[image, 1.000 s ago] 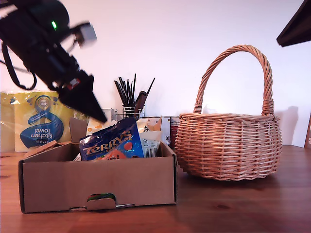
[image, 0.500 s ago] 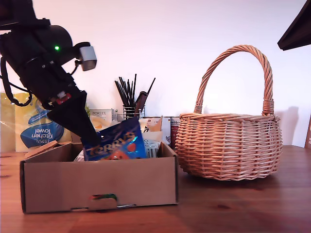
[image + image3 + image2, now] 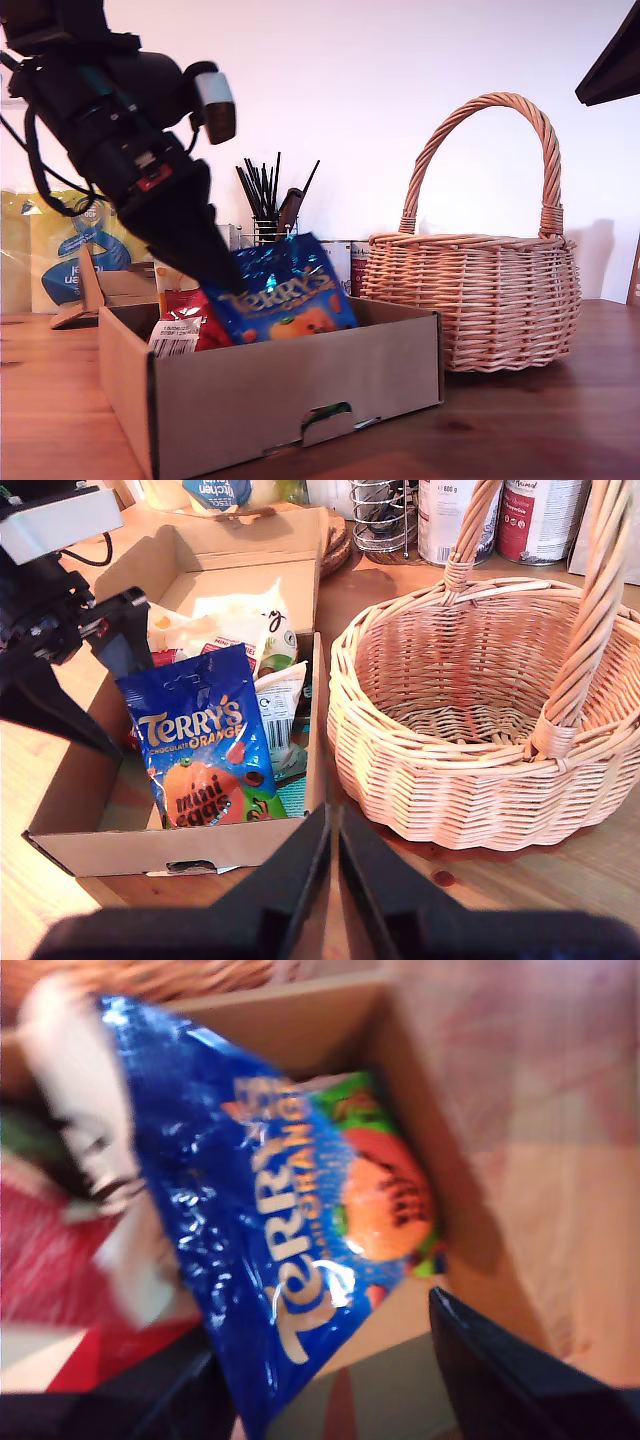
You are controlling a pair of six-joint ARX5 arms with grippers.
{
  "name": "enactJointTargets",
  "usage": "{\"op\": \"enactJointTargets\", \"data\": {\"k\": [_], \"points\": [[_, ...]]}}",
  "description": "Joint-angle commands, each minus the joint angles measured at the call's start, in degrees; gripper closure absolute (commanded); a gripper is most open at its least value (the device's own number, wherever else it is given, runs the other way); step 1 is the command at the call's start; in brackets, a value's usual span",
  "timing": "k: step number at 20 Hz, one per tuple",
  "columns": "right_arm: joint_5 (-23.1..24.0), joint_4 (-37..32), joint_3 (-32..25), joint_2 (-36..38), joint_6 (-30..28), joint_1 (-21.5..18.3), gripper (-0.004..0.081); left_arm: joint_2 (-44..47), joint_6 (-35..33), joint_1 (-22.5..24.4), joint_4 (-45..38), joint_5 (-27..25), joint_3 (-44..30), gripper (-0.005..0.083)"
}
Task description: Move the bags of Easter eggs from the cardboard box on the left into the woven basket on the right side.
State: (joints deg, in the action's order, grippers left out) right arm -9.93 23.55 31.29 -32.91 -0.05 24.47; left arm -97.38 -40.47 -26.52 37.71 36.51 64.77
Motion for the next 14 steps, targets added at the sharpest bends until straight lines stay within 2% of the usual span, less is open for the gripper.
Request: {"op": "enactJointTargets", "data": {"k": [1,5,11,14], "points": [[0.0,-0.5,0.5,0.1,0.0,0.2,0.0783,-0.6,0.2,-0.1,-0.2,0.8,-0.5,0.0296],[0.0,-0.5,0.5,0.1,0.0,0.2,0.0783,-0.6,2.7,-0.3,-3.5,8.8,-0.5,0.0332],[0.0,-0.5,0.5,0.1,0.0,0.3,0.0783,-3.1,6.3,-5.9,-6.7,7.1,-0.6,0.0378],[0.0,-0.5,0.5,0.1,0.0,0.3,0.0783,-6.9,8.0,-9.1,-8.7,0.5,-0.6,0.0377]]}}
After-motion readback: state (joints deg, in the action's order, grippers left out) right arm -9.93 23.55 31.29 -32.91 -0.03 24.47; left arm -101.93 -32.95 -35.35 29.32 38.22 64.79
